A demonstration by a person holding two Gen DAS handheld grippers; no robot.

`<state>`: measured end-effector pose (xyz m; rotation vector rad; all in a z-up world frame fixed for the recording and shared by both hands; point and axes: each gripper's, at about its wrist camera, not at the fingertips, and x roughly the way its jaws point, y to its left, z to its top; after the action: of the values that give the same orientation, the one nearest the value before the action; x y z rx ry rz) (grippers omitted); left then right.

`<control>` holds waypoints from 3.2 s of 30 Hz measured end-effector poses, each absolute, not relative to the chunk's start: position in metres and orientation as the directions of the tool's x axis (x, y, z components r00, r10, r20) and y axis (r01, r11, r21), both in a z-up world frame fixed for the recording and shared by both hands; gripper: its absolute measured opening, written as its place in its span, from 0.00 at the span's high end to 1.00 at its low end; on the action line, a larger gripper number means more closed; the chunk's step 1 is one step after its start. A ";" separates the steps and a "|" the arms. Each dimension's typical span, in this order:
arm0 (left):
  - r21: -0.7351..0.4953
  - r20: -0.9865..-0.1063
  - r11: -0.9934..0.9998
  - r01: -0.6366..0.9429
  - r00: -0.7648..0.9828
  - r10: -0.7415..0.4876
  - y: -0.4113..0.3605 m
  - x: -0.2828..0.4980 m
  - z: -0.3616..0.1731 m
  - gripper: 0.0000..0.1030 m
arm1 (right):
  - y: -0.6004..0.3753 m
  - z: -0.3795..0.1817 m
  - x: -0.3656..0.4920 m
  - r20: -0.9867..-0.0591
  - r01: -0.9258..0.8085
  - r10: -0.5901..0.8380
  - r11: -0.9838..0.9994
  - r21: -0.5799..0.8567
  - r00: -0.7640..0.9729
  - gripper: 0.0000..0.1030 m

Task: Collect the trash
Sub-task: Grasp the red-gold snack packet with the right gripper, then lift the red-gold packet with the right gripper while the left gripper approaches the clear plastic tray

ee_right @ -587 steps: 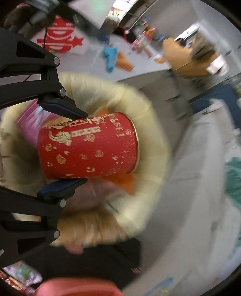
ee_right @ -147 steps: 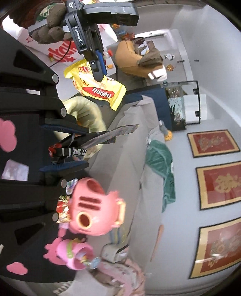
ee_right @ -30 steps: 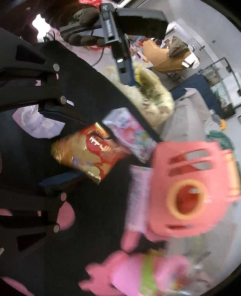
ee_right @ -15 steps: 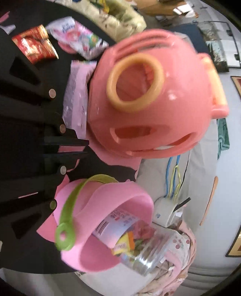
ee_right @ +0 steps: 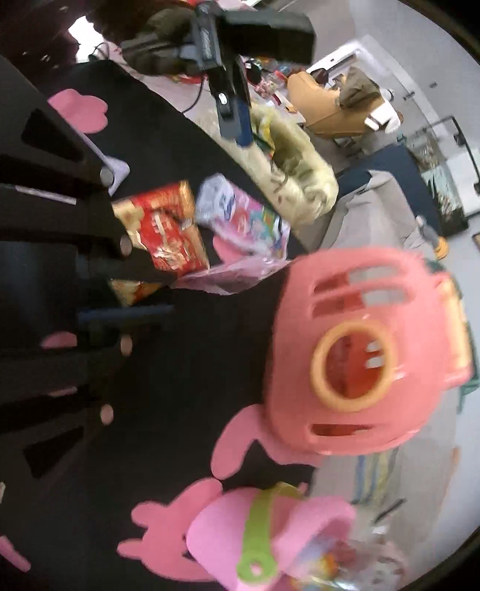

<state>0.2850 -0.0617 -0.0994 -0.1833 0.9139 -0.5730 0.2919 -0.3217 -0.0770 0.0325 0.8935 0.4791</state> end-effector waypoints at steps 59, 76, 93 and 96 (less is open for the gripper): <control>-0.442 -0.763 0.841 0.311 0.362 -0.535 -0.157 0.203 -0.108 0.97 | -0.364 -0.081 0.129 -0.682 -0.063 0.214 0.969 0.239 0.700 0.72; -0.345 -0.739 0.877 0.333 0.480 -0.473 -0.115 0.196 -0.081 0.97 | -0.319 -0.082 0.148 -0.726 -0.141 0.229 0.973 0.182 0.649 0.71; -0.540 -0.736 0.804 0.248 0.324 -0.594 -0.145 0.211 -0.131 0.76 | -0.312 -0.101 0.151 -0.782 -0.158 0.168 0.983 0.090 0.601 0.65; -0.564 -0.725 0.792 0.235 0.319 -0.611 -0.150 0.218 -0.133 0.76 | -0.314 -0.101 0.152 -0.779 -0.157 0.179 0.982 0.105 0.600 0.65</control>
<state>0.2182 -0.1505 -0.1329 -0.3898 1.1165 -0.5746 0.1522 -0.3144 -0.1009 0.0265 0.9063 0.1951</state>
